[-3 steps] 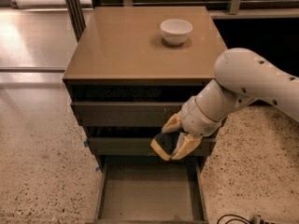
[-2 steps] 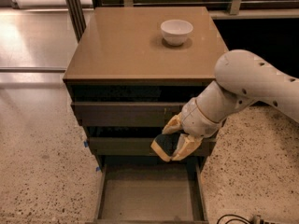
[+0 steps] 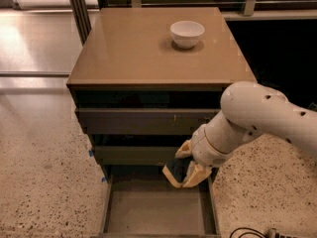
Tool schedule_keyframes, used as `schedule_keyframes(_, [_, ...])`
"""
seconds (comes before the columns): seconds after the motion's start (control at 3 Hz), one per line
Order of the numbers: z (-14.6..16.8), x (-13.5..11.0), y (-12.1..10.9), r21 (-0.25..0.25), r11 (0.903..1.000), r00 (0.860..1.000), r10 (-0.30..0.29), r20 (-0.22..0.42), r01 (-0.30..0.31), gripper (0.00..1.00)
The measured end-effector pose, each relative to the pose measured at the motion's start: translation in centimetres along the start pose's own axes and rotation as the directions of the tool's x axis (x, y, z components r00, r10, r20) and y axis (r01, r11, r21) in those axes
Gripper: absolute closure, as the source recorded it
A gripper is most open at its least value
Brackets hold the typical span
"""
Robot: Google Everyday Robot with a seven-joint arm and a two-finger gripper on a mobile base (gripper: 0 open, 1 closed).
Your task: Place sponge into bottom drawer
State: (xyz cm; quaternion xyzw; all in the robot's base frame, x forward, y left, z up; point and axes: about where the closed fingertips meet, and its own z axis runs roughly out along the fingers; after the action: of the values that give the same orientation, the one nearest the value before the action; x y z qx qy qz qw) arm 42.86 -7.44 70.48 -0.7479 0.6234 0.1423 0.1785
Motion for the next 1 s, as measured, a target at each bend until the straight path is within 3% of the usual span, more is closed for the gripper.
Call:
schedule_keyframes(0.33, [3.2,3.1,2.8,0.069,0.9945,0.988,0.087,-0.125,-0.079,1.00])
schedule_keyframes(0.67, [8.1,7.8,7.7,0.100,0.9701,0.959,0.235,-0.159,-0.221,1.00])
schedule_keyframes(1.0, [9.8,8.8,9.2,0.114,0.9593,0.951,0.273,-0.144,-0.258,1.00])
